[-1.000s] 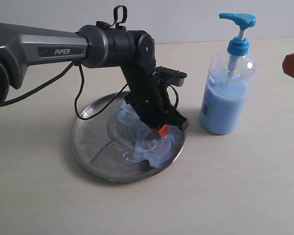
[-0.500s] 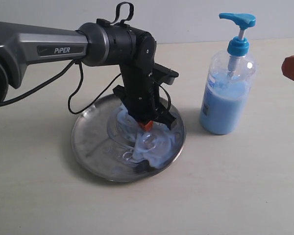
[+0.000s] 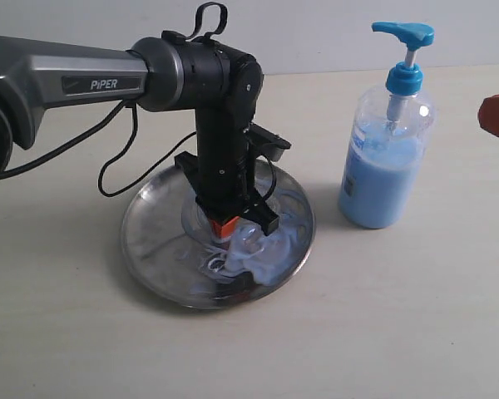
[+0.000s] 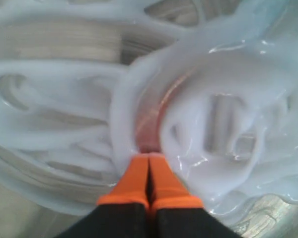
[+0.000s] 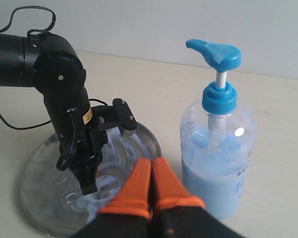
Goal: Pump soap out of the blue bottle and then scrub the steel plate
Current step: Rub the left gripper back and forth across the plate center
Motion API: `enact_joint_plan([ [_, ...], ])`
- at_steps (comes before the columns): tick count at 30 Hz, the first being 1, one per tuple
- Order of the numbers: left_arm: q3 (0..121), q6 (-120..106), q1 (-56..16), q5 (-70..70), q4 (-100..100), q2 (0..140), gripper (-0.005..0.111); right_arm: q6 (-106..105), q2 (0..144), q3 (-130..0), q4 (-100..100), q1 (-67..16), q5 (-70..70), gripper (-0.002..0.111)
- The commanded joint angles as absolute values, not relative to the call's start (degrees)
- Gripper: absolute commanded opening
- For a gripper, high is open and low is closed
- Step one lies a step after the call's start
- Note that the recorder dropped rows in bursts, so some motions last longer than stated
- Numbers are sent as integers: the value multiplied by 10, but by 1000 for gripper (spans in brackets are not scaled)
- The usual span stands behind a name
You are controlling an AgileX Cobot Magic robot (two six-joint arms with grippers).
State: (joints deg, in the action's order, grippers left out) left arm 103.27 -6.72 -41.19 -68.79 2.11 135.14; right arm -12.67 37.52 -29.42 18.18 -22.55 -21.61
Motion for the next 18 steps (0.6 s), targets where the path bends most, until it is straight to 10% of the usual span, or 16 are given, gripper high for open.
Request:
enact_joint_plan([
  [1, 1026, -90, -411, -700, 62, 1357, 0, -129, 374, -295, 182, -226, -212, 0],
  [18, 1026, -144, -411, -614, 209, 1357, 0, -129, 374, -295, 182, -226, -212, 0],
])
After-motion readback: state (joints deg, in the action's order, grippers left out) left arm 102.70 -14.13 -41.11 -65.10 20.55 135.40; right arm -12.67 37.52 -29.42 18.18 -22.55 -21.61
